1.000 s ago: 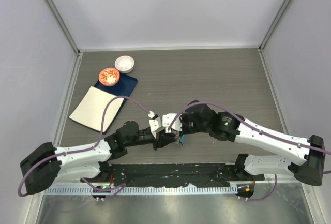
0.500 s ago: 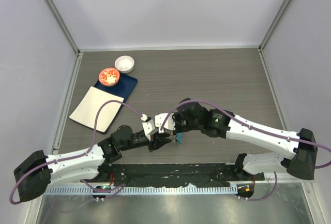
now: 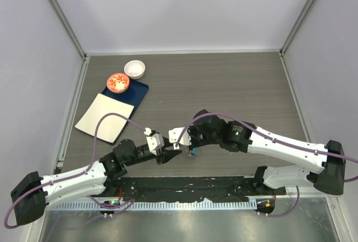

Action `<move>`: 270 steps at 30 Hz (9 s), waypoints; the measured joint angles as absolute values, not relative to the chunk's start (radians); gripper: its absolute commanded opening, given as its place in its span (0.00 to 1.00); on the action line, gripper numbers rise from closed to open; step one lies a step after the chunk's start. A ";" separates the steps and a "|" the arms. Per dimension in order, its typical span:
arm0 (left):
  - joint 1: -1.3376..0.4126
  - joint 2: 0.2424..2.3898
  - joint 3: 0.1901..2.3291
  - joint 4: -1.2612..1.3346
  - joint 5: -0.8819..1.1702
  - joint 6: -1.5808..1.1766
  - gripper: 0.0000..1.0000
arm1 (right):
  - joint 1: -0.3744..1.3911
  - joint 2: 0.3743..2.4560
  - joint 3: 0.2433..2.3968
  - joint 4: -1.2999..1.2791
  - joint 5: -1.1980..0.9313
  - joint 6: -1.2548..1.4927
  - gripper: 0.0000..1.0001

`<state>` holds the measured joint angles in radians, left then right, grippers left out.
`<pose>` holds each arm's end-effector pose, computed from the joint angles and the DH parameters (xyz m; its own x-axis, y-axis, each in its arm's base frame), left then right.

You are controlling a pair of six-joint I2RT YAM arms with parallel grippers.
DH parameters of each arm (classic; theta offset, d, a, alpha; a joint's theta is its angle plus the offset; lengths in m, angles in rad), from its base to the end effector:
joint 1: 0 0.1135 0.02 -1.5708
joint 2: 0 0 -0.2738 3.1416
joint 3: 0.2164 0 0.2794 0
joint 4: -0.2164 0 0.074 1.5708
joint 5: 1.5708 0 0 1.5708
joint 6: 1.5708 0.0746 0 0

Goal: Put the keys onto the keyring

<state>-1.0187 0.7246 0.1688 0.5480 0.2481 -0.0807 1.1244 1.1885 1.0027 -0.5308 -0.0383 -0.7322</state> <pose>0.1023 -0.2010 0.2008 -0.0810 -0.0175 -0.9966 0.9507 0.2989 -0.0825 0.1309 0.2801 0.2785 0.4000 -0.7116 -0.5776 -0.8692 -0.0946 -0.4854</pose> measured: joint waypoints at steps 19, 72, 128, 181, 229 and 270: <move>-0.695 0.945 0.218 0.655 0.565 0.035 0.45 | 1.144 1.182 0.991 -0.537 -0.036 -0.732 0.01; -0.687 1.130 0.392 0.570 0.826 0.113 0.00 | 1.151 1.175 0.987 -0.544 -0.025 -0.731 0.01; -0.739 0.713 0.104 0.776 0.230 -0.432 0.58 | 1.172 1.157 0.913 -0.389 0.107 -0.718 0.01; -0.666 1.226 0.502 0.492 0.903 0.295 0.24 | 1.177 1.160 0.967 -0.533 0.092 -0.794 0.01; -0.683 0.953 0.287 0.755 0.405 -0.488 0.00 | 1.203 1.065 0.786 -0.150 0.193 -0.645 0.01; -0.734 0.943 0.271 0.736 0.391 -0.157 0.57 | 1.218 1.106 0.867 -0.390 0.236 -0.761 0.01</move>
